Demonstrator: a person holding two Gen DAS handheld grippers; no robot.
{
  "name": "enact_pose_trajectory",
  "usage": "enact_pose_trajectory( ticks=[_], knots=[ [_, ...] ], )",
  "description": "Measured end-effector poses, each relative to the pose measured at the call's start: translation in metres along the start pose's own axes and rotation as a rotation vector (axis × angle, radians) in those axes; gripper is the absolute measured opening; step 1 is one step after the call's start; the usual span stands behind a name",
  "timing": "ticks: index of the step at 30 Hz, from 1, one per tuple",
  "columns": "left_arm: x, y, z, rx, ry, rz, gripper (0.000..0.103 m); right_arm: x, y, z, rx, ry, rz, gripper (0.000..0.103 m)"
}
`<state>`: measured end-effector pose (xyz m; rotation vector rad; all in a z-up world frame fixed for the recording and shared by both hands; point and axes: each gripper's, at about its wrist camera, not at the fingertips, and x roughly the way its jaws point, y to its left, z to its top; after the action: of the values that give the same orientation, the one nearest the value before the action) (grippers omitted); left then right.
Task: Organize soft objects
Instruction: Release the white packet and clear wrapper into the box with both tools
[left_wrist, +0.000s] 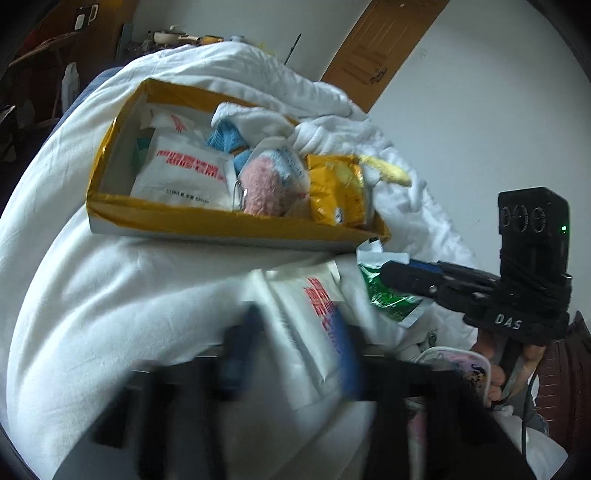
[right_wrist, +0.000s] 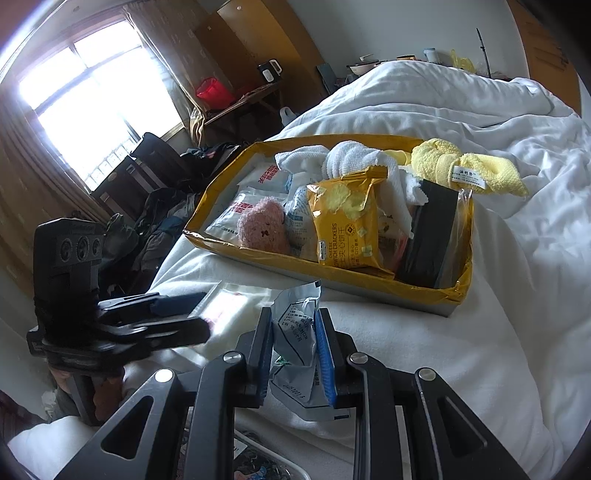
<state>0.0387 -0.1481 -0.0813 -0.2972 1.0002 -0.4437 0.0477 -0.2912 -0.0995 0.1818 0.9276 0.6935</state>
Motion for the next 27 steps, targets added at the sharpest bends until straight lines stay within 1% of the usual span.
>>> enact_pose_trajectory(
  ticks=[1,2,4,6,10,13,14,16,17,19,21,23,27],
  knots=[
    [-0.002,0.002,-0.001,-0.007,-0.001,-0.014,0.020,0.000,0.000,0.000,0.000,0.001,0.001,0.024],
    [-0.004,0.004,-0.001,-0.013,-0.003,-0.030,0.016,0.000,0.000,0.000,0.000,0.001,0.002,0.024],
    [-0.011,0.007,-0.002,-0.020,-0.012,-0.064,0.011,0.000,0.001,-0.001,-0.002,-0.001,0.002,0.024],
    [-0.021,0.008,-0.002,-0.013,-0.028,-0.080,0.009,-0.002,0.002,-0.001,-0.007,-0.005,0.003,0.024],
    [-0.045,0.012,0.007,-0.033,-0.095,-0.122,0.008,-0.011,0.008,0.002,-0.024,-0.026,0.008,0.024],
    [-0.069,0.016,0.021,-0.046,-0.178,-0.121,0.008,-0.023,0.015,0.011,-0.047,-0.054,-0.006,0.024],
    [-0.074,0.017,0.028,-0.050,-0.198,-0.109,0.008,-0.027,0.017,0.016,-0.051,-0.066,-0.010,0.024],
    [-0.080,0.022,0.043,-0.063,-0.247,-0.054,0.008,-0.035,0.025,0.031,-0.074,-0.100,-0.022,0.024],
    [-0.081,0.023,0.049,-0.065,-0.263,-0.024,0.008,-0.038,0.032,0.040,-0.101,-0.131,-0.055,0.024],
    [-0.076,0.027,0.065,-0.072,-0.274,0.027,0.008,-0.036,0.039,0.054,-0.113,-0.157,-0.076,0.024],
    [-0.069,0.028,0.081,-0.050,-0.292,0.094,0.008,-0.024,0.047,0.069,-0.132,-0.165,-0.109,0.024],
    [-0.064,0.032,0.090,-0.048,-0.299,0.110,0.008,-0.009,0.056,0.080,-0.171,-0.173,-0.175,0.024],
    [-0.056,0.041,0.098,-0.036,-0.325,0.168,0.008,0.020,0.055,0.096,-0.175,-0.138,-0.210,0.024]
  ],
)
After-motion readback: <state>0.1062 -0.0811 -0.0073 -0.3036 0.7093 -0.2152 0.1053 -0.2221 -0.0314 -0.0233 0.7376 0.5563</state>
